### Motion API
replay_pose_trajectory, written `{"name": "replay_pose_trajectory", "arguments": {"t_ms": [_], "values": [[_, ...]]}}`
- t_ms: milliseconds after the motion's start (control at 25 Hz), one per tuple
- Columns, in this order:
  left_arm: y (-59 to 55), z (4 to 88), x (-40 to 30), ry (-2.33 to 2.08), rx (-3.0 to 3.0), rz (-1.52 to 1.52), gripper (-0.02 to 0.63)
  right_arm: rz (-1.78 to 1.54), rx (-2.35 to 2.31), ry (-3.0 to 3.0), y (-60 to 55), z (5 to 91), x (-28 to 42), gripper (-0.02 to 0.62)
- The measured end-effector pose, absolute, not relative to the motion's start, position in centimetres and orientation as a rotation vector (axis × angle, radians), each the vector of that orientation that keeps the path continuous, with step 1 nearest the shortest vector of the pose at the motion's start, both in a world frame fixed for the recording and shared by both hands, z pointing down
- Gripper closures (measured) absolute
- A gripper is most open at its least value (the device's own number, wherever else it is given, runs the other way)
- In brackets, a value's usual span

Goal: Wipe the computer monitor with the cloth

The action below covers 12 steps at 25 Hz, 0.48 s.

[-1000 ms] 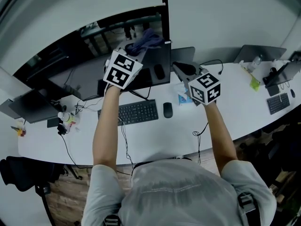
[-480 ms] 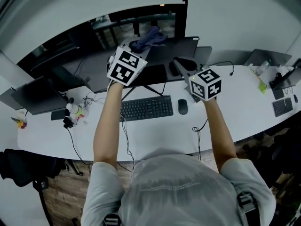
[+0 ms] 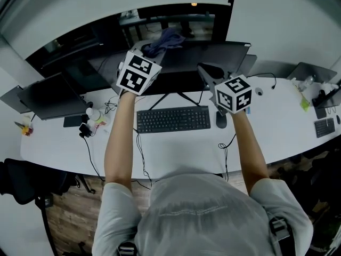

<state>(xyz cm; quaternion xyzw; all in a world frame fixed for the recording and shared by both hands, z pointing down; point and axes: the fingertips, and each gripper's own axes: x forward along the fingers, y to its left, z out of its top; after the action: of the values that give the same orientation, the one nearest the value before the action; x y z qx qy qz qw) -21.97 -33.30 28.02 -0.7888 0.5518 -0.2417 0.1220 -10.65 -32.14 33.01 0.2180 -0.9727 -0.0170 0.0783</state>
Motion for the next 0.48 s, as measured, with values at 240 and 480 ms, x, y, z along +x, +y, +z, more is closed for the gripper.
{"name": "replay_pose_trajectory", "arguments": {"t_ms": [240,480], "values": [[-31.0,28.3,-27.5,1.670,-2.271,-0.705,0.555,-0.061,0.627,-2.912,-30.6,33.4,-14.6,0.594],[-28.4,29.0,-33.2,1.746,-2.232,-0.719,0.555,-0.052,0.596,-2.908,-29.0,33.9,-19.0,0.594]]}}
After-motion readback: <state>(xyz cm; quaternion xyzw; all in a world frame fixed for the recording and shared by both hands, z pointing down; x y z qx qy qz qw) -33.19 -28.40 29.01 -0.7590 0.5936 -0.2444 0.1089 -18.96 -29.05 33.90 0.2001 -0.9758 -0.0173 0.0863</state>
